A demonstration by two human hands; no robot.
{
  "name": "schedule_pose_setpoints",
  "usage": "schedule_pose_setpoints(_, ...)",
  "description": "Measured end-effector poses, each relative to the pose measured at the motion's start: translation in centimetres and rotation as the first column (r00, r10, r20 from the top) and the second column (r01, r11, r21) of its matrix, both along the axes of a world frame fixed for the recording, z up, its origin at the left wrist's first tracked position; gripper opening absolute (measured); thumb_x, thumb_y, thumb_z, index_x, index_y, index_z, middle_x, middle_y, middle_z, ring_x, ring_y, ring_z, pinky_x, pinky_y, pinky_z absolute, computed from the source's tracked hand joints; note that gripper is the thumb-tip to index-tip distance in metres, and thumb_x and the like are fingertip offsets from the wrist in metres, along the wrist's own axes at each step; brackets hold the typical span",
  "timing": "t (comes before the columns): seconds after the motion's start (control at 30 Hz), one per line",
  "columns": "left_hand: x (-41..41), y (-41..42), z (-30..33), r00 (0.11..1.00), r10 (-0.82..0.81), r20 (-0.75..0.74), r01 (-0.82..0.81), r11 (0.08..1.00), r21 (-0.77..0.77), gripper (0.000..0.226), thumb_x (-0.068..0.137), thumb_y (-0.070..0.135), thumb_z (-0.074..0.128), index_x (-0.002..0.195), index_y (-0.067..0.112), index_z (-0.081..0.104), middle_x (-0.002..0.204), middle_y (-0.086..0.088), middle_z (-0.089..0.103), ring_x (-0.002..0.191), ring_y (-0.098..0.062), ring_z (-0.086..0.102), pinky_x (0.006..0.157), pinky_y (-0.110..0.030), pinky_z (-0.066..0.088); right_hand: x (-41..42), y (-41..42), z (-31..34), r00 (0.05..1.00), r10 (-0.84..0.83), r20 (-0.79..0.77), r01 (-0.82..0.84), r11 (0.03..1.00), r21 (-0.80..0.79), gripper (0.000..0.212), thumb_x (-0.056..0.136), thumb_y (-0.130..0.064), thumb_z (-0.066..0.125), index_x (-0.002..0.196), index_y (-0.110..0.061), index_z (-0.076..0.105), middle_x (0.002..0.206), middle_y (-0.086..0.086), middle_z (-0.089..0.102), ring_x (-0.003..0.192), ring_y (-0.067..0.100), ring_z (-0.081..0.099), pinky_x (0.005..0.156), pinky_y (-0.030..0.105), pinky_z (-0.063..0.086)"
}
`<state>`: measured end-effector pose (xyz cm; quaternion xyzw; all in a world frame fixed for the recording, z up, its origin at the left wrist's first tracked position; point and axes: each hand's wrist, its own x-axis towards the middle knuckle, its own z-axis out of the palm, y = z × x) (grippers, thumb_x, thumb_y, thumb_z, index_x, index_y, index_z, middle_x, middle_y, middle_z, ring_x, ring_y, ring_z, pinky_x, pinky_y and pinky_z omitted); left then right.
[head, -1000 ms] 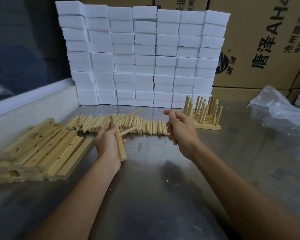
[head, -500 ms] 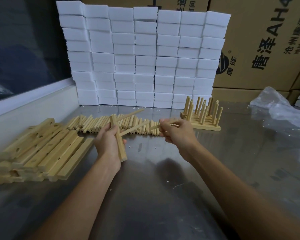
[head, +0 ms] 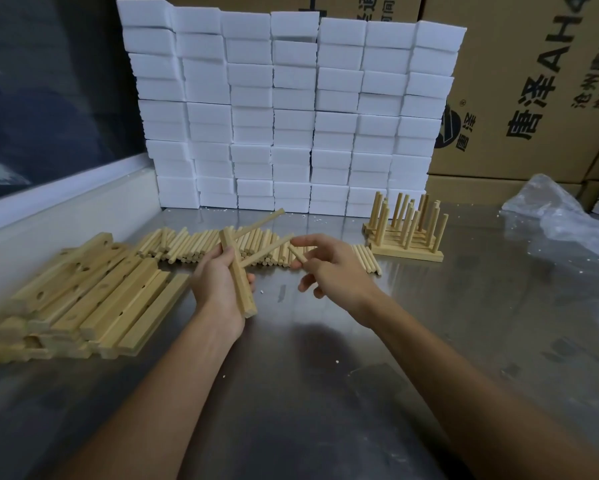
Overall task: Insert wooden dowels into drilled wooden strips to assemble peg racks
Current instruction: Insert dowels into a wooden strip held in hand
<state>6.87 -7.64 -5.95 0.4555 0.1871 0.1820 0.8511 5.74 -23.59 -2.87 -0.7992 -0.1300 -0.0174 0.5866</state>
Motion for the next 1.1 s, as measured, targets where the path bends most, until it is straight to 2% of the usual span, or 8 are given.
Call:
schedule_pose_setpoints(0.1, 0.0, 0.0, 0.0, 1.000, -0.028, 0.010, 0.028, 0.999, -0.017, 0.025, 0.097, 0.017, 0.055, 0.119, 0.019, 0.067, 0.078, -0.006, 0.064, 0.048, -0.014, 0.053, 0.044, -0.024, 0.046, 0.2, 0.2, -0.3, 0.990, -0.055, 0.126, 0.065, 0.995, -0.080, 0.010, 0.096, -0.020, 0.060, 0.102, -0.023, 0.067, 0.082, 0.006, 0.070, 0.056, 0.007, 0.055, 0.055, 0.025, 0.046)
schedule_pose_setpoints(0.17, 0.0, 0.0, -0.1, 0.999, -0.046, 0.018, 0.046, 0.999, -0.028, 0.025, 0.098, 0.018, 0.054, 0.119, 0.020, 0.066, 0.075, -0.006, 0.062, 0.049, -0.014, 0.053, 0.045, -0.024, 0.045, 0.3, 0.2, -0.6, 0.979, -0.069, 0.193, 0.092, 0.989, -0.115, 0.011, 0.092, -0.030, 0.069, 0.096, -0.021, 0.072, 0.073, 0.004, 0.071, 0.057, 0.008, 0.055, 0.057, 0.030, 0.049)
schedule_pose_setpoints(0.27, 0.0, 0.0, -0.2, 0.998, -0.063, 0.014, 0.064, 0.997, -0.043, 0.025, 0.099, 0.020, 0.053, 0.120, 0.020, 0.066, 0.077, -0.006, 0.061, 0.051, -0.014, 0.054, 0.047, -0.025, 0.045, 0.2, 0.3, -0.7, 0.963, -0.075, 0.261, 0.118, 0.981, -0.155, 0.014, 0.087, -0.035, 0.074, 0.087, -0.020, 0.076, 0.067, -0.002, 0.071, 0.054, 0.003, 0.056, 0.053, 0.024, 0.048)
schedule_pose_setpoints(0.43, 0.1, 0.2, -0.1, 0.995, -0.096, -0.007, 0.095, 0.991, -0.097, 0.029, 0.098, 0.023, 0.056, 0.124, 0.015, 0.064, 0.082, -0.008, 0.061, 0.051, -0.014, 0.054, 0.044, -0.023, 0.045, 0.1, 0.5, -0.6, 0.954, -0.051, 0.296, 0.113, 0.974, -0.196, 0.015, 0.083, -0.034, 0.078, 0.083, -0.019, 0.076, 0.072, 0.000, 0.072, 0.068, 0.018, 0.067, 0.067, 0.041, 0.059)
schedule_pose_setpoints(0.6, 0.1, 0.3, -0.1, 0.986, -0.163, -0.020, 0.157, 0.974, -0.164, 0.034, 0.096, 0.027, 0.060, 0.124, 0.009, 0.065, 0.077, -0.005, 0.061, 0.051, -0.013, 0.054, 0.045, -0.024, 0.047, -0.6, 1.1, -0.5, 0.943, 0.112, 0.315, -0.006, 0.948, -0.317, 0.009, 0.083, -0.026, 0.079, 0.079, -0.020, 0.073, 0.071, -0.009, 0.070, 0.063, 0.003, 0.063, 0.061, 0.025, 0.055)
schedule_pose_setpoints(0.77, 0.1, 0.3, -0.1, 0.974, -0.226, -0.018, 0.218, 0.958, -0.188, 0.027, 0.095, 0.028, 0.060, 0.113, 0.009, 0.066, 0.067, -0.002, 0.059, 0.051, -0.013, 0.053, 0.047, -0.024, 0.048, -1.3, 1.9, -0.4, 0.892, 0.268, 0.365, -0.088, 0.893, -0.441, 0.006, 0.081, -0.015, 0.078, 0.086, -0.012, 0.077, 0.082, -0.011, 0.072, 0.074, -0.002, 0.065, 0.074, 0.021, 0.054)
schedule_pose_setpoints(0.93, -0.1, 0.3, 0.0, 0.960, -0.281, -0.004, 0.278, 0.950, -0.145, 0.036, 0.095, 0.030, 0.060, 0.126, 0.014, 0.064, 0.068, -0.003, 0.054, 0.054, -0.015, 0.051, 0.042, -0.025, 0.043, -1.7, 1.9, 0.2, 0.856, 0.311, 0.413, -0.031, 0.828, -0.560, 0.007, 0.083, -0.019, 0.075, 0.086, -0.014, 0.075, 0.081, -0.003, 0.074, 0.077, 0.017, 0.067, 0.074, 0.036, 0.054)
schedule_pose_setpoints(1.1, -0.2, 0.0, 0.5, 0.954, -0.297, 0.050, 0.299, 0.953, -0.051, 0.032, 0.097, 0.029, 0.058, 0.125, 0.014, 0.065, 0.074, -0.007, 0.057, 0.063, -0.020, 0.054, 0.050, -0.029, 0.043, -2.5, 2.2, 0.7, 0.754, 0.369, 0.544, 0.176, 0.684, -0.708, 0.006, 0.085, -0.023, 0.066, 0.087, -0.024, 0.072, 0.081, -0.004, 0.072, 0.081, 0.024, 0.065, 0.065, 0.035, 0.051)
